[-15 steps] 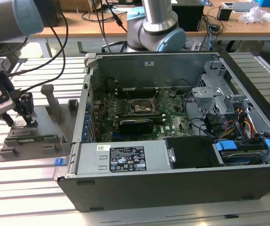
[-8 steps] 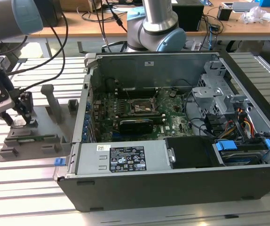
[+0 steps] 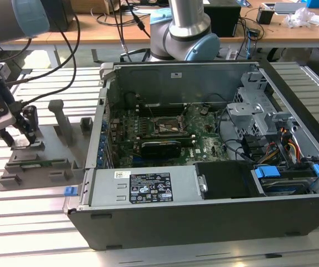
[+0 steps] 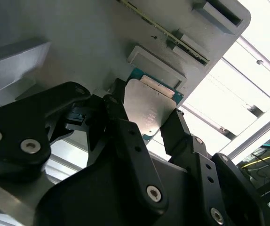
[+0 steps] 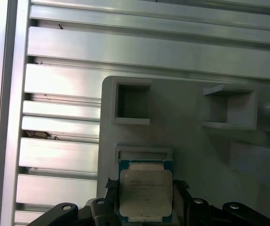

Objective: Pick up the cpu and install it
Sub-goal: 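Pick up the cpu and move it towards the insertion slot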

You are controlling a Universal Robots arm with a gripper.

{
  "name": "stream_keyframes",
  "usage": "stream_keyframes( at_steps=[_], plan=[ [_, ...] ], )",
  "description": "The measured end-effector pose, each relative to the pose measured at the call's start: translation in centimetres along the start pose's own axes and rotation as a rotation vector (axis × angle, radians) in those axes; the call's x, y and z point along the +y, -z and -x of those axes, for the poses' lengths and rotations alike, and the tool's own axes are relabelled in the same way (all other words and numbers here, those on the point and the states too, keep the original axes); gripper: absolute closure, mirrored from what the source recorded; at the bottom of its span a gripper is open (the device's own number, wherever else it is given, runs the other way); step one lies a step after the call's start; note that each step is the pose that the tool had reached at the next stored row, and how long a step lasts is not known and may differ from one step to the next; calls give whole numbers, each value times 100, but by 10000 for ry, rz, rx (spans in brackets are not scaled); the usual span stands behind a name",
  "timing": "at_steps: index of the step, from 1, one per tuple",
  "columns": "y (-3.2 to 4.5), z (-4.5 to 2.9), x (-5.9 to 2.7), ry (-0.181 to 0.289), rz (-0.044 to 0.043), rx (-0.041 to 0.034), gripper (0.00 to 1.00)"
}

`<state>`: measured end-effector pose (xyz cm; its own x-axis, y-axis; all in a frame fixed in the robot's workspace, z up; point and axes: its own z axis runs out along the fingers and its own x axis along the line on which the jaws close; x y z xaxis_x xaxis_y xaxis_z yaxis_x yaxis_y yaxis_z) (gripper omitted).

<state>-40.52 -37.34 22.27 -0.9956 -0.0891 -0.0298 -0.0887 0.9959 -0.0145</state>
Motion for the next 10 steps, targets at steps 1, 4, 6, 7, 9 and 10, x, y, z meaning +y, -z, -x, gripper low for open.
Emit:
stream_keyframes(
  at_steps=[1, 4, 6, 7, 9, 10],
  plan=[
    [9, 0, 0, 0, 0, 1, 45],
    [40, 1, -1, 0, 0, 0, 45],
    [60, 2, -1, 0, 0, 1, 45],
    [65, 2, -1, 0, 0, 1, 45],
    [78, 2, -1, 0, 0, 1, 45],
    [82, 2, -1, 0, 0, 1, 45]
  ],
)
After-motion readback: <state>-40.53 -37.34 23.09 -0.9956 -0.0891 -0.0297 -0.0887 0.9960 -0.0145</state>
